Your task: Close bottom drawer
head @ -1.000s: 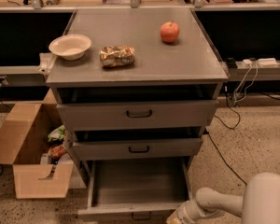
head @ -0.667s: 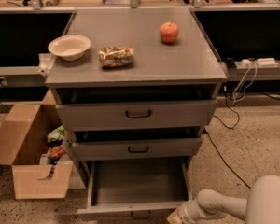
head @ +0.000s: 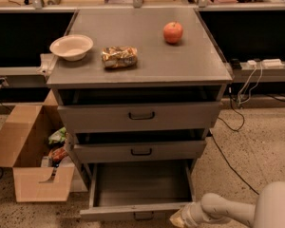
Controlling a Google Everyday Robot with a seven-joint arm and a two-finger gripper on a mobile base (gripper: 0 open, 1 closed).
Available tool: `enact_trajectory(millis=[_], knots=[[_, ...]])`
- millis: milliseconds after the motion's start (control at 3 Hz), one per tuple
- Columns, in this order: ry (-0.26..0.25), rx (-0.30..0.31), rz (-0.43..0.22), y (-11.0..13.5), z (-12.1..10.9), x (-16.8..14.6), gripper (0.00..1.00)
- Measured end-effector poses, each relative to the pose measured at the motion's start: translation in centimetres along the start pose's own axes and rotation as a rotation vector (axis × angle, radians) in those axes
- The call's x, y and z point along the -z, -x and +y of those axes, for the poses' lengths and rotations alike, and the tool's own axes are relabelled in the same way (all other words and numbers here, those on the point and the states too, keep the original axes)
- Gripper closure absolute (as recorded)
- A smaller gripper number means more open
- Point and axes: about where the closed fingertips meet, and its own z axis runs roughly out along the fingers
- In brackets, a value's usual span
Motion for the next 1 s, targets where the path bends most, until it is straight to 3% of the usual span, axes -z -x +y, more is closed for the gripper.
enact_trajectory(millis=[1000], knots=[[-0.054, -0.020, -0.068, 1.5, -1.6, 0.0, 1.00]])
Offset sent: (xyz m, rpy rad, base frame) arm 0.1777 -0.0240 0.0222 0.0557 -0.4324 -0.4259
